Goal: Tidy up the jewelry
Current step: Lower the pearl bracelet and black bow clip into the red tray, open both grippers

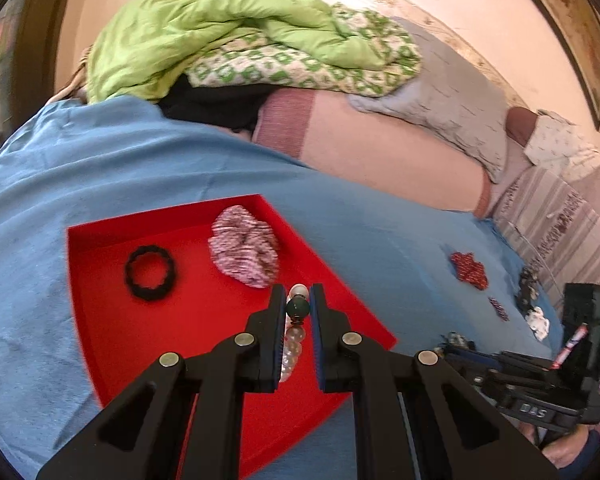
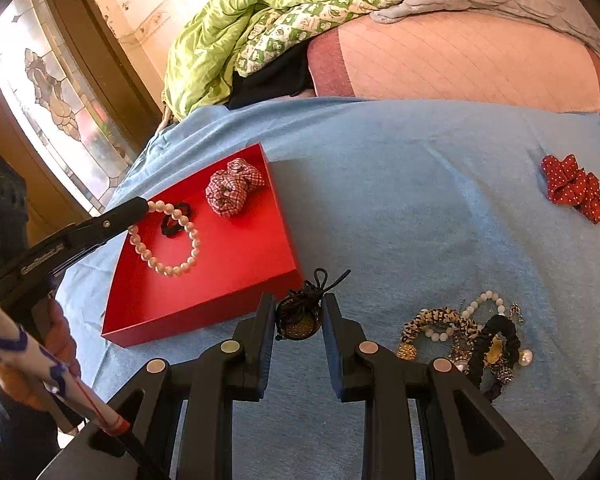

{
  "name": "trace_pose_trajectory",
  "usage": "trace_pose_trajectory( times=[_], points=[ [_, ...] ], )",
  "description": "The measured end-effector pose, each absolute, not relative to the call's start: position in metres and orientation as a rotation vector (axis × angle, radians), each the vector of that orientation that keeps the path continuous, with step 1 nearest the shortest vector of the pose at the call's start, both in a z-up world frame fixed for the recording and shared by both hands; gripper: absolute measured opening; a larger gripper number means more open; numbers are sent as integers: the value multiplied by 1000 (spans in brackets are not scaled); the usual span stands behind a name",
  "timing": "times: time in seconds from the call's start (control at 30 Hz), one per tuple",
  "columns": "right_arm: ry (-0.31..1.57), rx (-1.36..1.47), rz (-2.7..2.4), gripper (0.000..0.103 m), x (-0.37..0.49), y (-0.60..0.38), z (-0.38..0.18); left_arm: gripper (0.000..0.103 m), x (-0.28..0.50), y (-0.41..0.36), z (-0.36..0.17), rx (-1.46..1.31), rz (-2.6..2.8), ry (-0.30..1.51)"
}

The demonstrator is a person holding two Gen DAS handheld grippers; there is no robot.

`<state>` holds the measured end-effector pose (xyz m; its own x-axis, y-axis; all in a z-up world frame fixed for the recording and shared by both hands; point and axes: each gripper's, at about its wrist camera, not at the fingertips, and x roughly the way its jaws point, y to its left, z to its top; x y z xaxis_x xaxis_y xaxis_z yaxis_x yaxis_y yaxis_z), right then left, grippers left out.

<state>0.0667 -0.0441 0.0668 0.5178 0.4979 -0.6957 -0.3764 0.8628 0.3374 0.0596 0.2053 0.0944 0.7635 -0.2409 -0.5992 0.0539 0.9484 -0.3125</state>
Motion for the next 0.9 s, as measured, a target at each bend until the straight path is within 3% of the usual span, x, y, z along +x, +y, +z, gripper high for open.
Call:
trace_pose_trajectory(
  times=[0.5,0.9],
  points=[
    [897,152,582,25,71,-7,86,11,69,257,75,-371,-33,738],
    [1047,133,618,25,121,74,72,11,70,277,67,-399,43,775]
  ],
)
